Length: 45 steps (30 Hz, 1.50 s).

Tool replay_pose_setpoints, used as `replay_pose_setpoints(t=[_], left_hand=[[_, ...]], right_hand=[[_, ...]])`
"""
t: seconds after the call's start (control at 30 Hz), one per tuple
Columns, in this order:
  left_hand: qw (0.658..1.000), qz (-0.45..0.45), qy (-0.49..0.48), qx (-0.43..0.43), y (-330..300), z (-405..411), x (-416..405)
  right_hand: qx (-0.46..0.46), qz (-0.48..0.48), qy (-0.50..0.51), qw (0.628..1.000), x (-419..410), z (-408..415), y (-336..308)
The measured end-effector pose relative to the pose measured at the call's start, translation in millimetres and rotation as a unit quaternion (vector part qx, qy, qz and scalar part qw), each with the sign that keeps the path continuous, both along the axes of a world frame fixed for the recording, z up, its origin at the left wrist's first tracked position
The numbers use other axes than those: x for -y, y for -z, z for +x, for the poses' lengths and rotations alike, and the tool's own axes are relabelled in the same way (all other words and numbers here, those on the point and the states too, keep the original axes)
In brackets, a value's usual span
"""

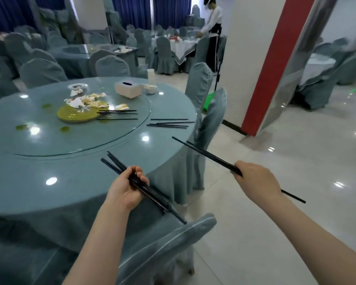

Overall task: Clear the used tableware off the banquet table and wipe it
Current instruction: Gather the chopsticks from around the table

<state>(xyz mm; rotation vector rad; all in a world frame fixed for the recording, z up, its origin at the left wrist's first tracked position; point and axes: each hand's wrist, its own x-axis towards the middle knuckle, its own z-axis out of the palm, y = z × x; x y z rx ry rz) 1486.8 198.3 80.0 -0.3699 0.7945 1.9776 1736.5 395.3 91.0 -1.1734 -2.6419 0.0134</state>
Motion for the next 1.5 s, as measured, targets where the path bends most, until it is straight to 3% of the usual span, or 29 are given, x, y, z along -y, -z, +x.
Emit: replay_pose_setpoints(t=[0.23, 0.5, 0.87, 1.3, 1.5], left_hand=[[0.999, -0.018, 0.036, 0.026, 16, 70, -130], [0.998, -0.035, 0.04, 0.027, 33, 70, -242], [0.997, -0.051, -0.047, 0.033, 40, 21, -399], [0.966, -0.055, -0.25, 0.019, 48, -43, -454], [0.937, -0.06, -0.345, 0.019, 55, -55, -456]], right_hand=[[0.002, -0.046, 0.01, 0.999, -98, 62, 22], [0.007, -0.108, -0.013, 0.994, -211, 46, 57], [0.063, -0.117, -0.084, 0.987, -396, -30, 48], [0.119, -0.148, -0.274, 0.943, -523, -204, 58], [0.149, -0.171, -0.386, 0.894, -521, -286, 86]])
